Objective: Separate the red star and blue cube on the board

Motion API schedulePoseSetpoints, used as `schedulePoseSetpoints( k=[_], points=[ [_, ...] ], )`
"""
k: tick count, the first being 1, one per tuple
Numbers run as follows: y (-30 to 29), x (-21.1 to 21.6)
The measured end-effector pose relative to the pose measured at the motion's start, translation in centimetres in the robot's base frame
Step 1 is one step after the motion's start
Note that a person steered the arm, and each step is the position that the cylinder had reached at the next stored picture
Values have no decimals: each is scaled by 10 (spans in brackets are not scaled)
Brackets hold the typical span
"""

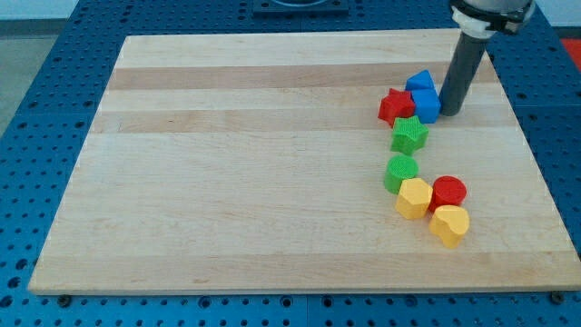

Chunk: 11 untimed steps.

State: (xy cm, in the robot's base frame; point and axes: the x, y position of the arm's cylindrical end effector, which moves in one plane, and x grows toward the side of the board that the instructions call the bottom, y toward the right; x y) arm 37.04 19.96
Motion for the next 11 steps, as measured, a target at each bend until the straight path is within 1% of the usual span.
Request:
schedulePoseSetpoints(
  k=[1,2,3,4,5,6,8,9,11],
  points=[
    [3,2],
    [10,21],
    [2,42],
    [-21,53],
    [-31,47],
    [-41,27],
    [-42,-12],
    [-56,-12],
    [-114,1]
  ],
)
